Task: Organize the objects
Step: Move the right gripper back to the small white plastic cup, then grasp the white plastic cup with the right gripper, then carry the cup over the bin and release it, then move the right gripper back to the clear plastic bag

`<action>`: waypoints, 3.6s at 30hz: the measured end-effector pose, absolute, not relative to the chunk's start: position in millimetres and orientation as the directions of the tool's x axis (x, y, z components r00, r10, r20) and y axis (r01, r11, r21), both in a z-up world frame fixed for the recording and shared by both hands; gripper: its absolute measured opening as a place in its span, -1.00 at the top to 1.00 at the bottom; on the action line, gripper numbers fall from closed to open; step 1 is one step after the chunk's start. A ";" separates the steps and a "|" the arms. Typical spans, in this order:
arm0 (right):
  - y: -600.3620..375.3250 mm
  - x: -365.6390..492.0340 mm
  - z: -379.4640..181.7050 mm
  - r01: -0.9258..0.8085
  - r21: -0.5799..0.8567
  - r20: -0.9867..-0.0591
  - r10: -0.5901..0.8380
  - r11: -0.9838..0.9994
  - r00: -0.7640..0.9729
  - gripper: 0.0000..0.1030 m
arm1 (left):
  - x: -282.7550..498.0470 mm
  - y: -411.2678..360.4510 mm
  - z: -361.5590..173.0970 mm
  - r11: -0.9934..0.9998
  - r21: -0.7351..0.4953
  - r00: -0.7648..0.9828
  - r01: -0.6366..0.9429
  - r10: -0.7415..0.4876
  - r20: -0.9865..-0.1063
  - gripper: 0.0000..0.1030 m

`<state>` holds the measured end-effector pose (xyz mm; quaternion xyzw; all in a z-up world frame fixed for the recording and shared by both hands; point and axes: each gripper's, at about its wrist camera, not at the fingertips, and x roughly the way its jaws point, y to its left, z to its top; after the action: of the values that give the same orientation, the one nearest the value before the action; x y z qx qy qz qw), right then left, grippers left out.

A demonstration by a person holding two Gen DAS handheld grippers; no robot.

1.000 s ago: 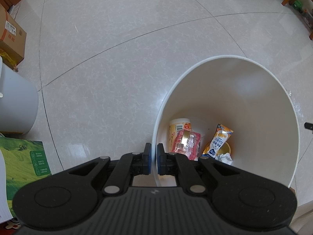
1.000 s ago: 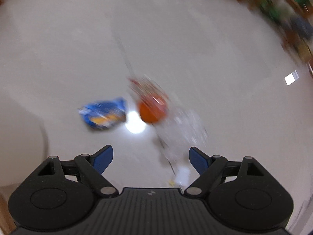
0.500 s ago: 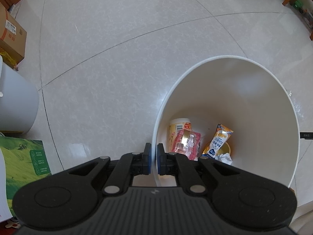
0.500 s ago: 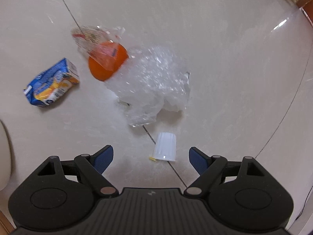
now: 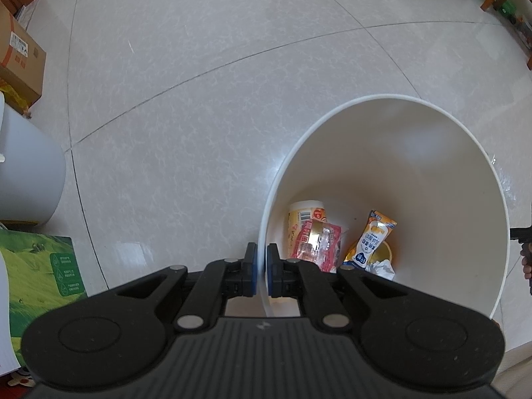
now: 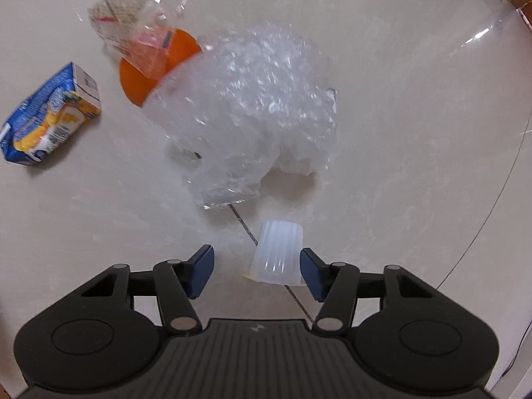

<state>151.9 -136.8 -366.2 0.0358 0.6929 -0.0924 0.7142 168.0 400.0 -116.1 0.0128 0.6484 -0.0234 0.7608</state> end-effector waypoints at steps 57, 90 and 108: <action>155.2 113.1 -20.3 -0.659 0.145 -0.888 0.391 0.738 0.243 -0.26 | 167.6 397.1 -117.1 0.997 -0.010 0.165 0.075 -0.022 -0.986 0.93; -93.1 183.6 -206.0 0.025 -0.036 -0.947 -0.042 0.999 0.318 -0.75 | 167.5 398.6 -117.7 0.997 -0.017 0.162 0.079 -0.030 -0.986 0.93; -73.7 182.4 -298.0 -0.259 -0.282 -0.932 -0.200 0.924 0.303 -0.85 | 169.3 400.5 -118.6 0.998 -0.019 0.152 0.067 -0.029 -0.988 0.93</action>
<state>182.4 -73.7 -298.0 -0.1944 0.5902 0.0188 0.7832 169.3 400.5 -118.6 0.0148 0.6504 -0.0316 0.7588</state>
